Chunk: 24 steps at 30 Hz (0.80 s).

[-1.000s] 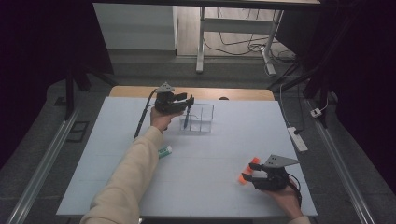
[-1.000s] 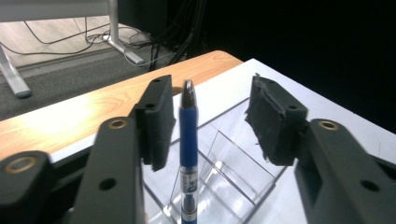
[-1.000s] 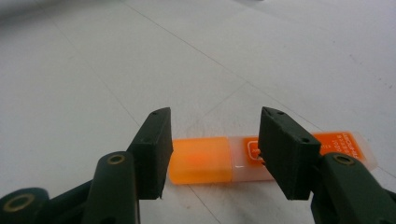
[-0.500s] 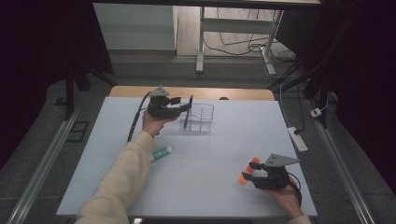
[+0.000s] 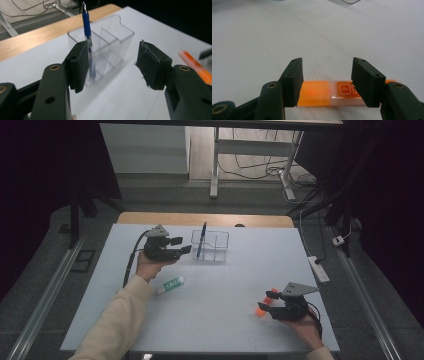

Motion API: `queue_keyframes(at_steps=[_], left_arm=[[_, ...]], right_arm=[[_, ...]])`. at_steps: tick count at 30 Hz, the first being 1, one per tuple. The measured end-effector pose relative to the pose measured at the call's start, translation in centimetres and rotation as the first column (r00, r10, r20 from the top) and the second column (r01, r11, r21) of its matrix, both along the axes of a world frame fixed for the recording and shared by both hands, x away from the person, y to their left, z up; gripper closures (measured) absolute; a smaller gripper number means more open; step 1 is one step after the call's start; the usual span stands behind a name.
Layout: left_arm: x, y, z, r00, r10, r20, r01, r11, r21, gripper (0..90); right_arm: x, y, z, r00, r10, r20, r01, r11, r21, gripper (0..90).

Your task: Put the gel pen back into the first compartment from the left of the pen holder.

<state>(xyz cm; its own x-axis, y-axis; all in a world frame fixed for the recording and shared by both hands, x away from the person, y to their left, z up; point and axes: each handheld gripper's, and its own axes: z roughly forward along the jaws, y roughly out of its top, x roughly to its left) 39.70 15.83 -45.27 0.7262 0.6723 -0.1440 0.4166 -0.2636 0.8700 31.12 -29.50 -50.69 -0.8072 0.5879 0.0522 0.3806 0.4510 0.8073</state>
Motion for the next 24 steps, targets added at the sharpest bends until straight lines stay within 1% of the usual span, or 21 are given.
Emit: queue_keyframes(at_steps=[2,3,6,8,11,12,15,17,19,20,22,23,24], left_arm=[[-0.8,0.3,-0.2,1.0000,-0.005,-0.001,0.005,0.9998,0.021,43.2],[-1.2,0.5,-0.4,0.9999,-0.009,-0.010,0.009,0.9997,0.024,43.2],[-2.4,1.2,-0.9,0.9990,-0.019,-0.040,0.020,0.9997,0.012,43.2],[-3.2,1.6,-1.2,0.9987,-0.012,-0.051,0.012,0.9999,0.012,43.2],[-4.6,2.3,-1.4,0.9977,-0.006,-0.067,0.009,0.9988,0.047,43.4],[-5.0,2.4,-1.5,0.9974,-0.001,-0.073,0.005,0.9984,0.056,43.4],[-6.5,2.9,-1.8,0.9966,0.003,-0.082,0.004,0.9958,0.092,43.0],[-7.4,3.1,-2.2,0.9953,0.005,-0.096,0.004,0.9950,0.100,42.3],[-8.4,3.3,-2.5,0.9951,0.013,-0.098,-0.002,0.9934,0.115,41.5],[-8.8,3.4,-2.6,0.9952,0.018,-0.096,-0.006,0.9917,0.128,41.1],[-9.7,3.6,-2.8,0.9949,0.022,-0.098,-0.007,0.9883,0.152,40.0],[-10.1,3.8,-2.9,0.9948,0.024,-0.099,-0.007,0.9867,0.163,39.2],[-10.5,3.9,-3.0,0.9947,0.027,-0.099,-0.010,0.9856,0.169,38.8]], right_arm=[[0.1,0.1,0.0,1.0000,0.000,0.000,0.000,1.000,-0.004,42.2],[0.1,0.1,0.0,1.0000,0.001,0.001,-0.001,1.000,-0.003,42.1],[0.2,0.2,0.0,1.0000,0.009,0.001,-0.009,1.000,-0.011,41.8],[0.3,0.3,0.0,0.9999,0.012,0.004,-0.012,1.000,-0.017,41.5],[0.4,0.3,0.2,0.9998,0.013,0.013,-0.013,1.000,-0.025,41.1],[0.4,0.2,0.3,0.9998,0.019,0.010,-0.019,1.000,-0.017,40.9],[0.6,0.2,0.4,0.9995,0.030,0.011,-0.029,0.999,-0.021,39.9],[0.6,0.2,0.5,0.9993,0.034,0.016,-0.034,0.999,-0.029,39.4],[0.7,0.2,0.5,0.9989,0.043,0.020,-0.042,0.999,-0.031,38.9],[0.7,0.2,0.6,0.9988,0.045,0.022,-0.044,0.998,-0.040,38.7],[0.8,0.2,0.6,0.9980,0.058,0.027,-0.057,0.998,-0.039,38.0],[0.8,0.2,0.7,0.9977,0.062,0.027,-0.060,0.997,-0.057,37.6],[0.8,0.3,0.7,0.9972,0.069,0.030,-0.067,0.996,-0.060,37.3]])
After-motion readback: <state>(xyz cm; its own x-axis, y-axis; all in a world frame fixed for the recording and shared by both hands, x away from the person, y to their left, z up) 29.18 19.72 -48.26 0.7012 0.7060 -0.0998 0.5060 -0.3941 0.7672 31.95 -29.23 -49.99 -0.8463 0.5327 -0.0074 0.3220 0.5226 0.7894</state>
